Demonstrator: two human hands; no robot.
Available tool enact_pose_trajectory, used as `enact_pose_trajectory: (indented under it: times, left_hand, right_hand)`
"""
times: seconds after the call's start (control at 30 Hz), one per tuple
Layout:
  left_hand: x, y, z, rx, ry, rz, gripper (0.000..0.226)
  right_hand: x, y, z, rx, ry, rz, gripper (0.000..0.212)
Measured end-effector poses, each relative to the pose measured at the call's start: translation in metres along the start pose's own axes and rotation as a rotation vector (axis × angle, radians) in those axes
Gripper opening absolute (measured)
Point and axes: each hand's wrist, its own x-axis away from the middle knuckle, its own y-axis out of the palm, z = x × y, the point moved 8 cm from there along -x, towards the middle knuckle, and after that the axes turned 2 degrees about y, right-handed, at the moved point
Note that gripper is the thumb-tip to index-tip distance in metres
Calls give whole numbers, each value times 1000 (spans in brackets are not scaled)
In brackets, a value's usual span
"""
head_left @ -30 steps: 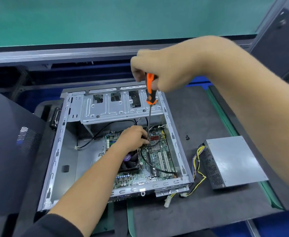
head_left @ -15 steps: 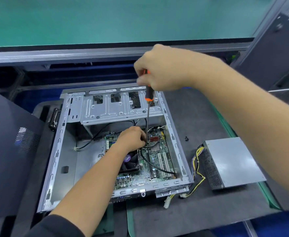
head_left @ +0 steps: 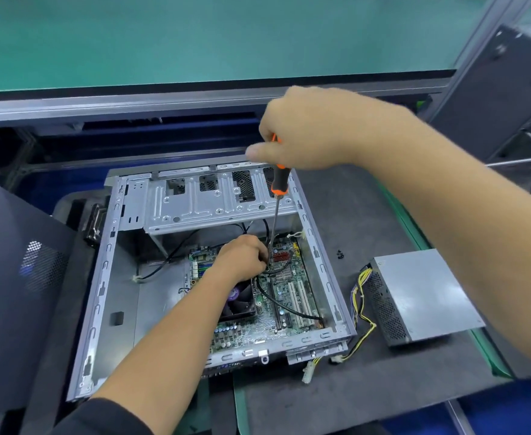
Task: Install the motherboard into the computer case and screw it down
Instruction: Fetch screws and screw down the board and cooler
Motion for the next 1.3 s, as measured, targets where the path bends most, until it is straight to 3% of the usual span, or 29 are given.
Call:
enact_pose_trajectory:
  times: [0.1,0.13,0.2,0.27,0.33,0.4,0.47,0.53,0.57,0.63,0.7,0.77,0.83,0.97,1.0,1.03,1.13,1.2,1.3]
  left_hand:
    - [0,0,1,-13,5,-6,11]
    - [0,0,1,-20,7,-7,11]
    - [0,0,1,-26,7,-4,11]
    - [0,1,1,-27,9,-10,9]
    - [0,2,1,-28,15,-17,6]
    - [0,2,1,-20,22,-16,7]
    - [-1,2,0,-18,25,-13,8]
    - [-1,2,-1,-17,24,-11,8]
    - [0,2,0,-20,24,-10,8]
    - [0,2,1,-20,26,-9,7]
    - [1,2,0,1,25,-7,6]
    - [1,1,-1,18,24,-5,9]
    - [0,1,-2,37,24,-7,13]
    - [0,1,-2,52,27,-11,9]
    - [0,1,-2,51,29,-14,7]
    - [-1,2,-2,52,31,-18,6]
    - [0,2,-1,57,26,-19,6]
    - [-1,2,-2,63,25,-21,7]
    - [-1,3,-2,80,24,-36,8]
  right_hand:
    - [9,6,-2,-84,-74,-280,22]
    - [12,3,-6,-127,-126,-285,23]
    - [12,-6,-14,-158,-199,-165,23]
    - [8,-10,-11,-85,-153,-20,4]
    - [3,-6,0,6,-23,-7,34]
    - [3,-1,9,62,82,-36,47]
    - [4,4,10,82,53,-123,37]
    - [9,7,-1,-66,-64,-201,12]
    - [12,4,-7,-134,-137,-201,19]
    - [12,-1,-14,-176,-189,-121,23]
    - [7,0,-10,-94,-122,-13,8]
    - [4,-1,-5,-7,-23,55,35]
    - [4,0,-1,48,23,36,45]
    - [12,4,-4,58,-58,-246,13]
    - [14,3,-7,17,-92,-264,20]
    - [14,1,-10,-24,-112,-241,23]
    - [9,-2,-11,-64,-80,-86,6]
    - [6,0,-8,-61,-37,-62,26]
    - [2,2,-5,-53,-18,-57,37]
